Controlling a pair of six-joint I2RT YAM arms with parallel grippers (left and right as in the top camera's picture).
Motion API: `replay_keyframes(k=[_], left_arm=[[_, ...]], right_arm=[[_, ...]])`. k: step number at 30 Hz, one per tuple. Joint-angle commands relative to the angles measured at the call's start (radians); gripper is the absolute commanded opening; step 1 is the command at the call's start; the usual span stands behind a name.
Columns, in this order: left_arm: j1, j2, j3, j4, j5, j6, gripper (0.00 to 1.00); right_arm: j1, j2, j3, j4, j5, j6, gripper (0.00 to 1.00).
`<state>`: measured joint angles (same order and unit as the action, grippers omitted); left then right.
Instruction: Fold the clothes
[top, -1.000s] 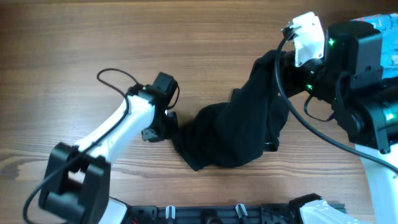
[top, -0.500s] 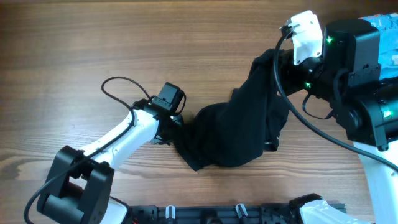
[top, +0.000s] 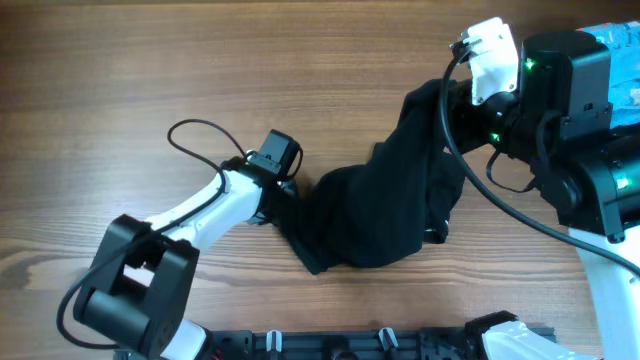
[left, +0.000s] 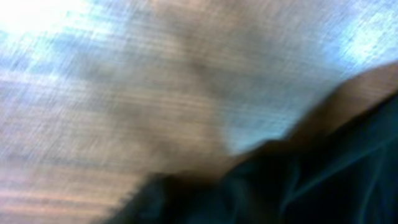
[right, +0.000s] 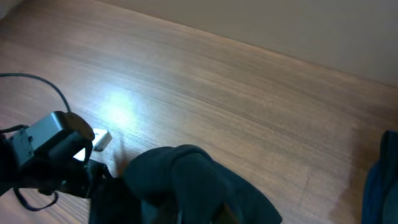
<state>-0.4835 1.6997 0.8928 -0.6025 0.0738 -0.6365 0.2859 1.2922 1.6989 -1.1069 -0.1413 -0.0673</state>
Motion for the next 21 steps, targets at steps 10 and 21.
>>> replay_keyframes(k=[10,21], left_arm=[[0.045,-0.187,0.16,-0.075,-0.019,0.004,0.04],[0.14,-0.508,0.327,-0.094,-0.111,0.08,0.04]], right_arm=[[-0.006,0.0,0.015,-0.005,-0.016,0.015,0.08],[-0.006,0.0,0.015,-0.02,-0.012,0.072,0.1]])
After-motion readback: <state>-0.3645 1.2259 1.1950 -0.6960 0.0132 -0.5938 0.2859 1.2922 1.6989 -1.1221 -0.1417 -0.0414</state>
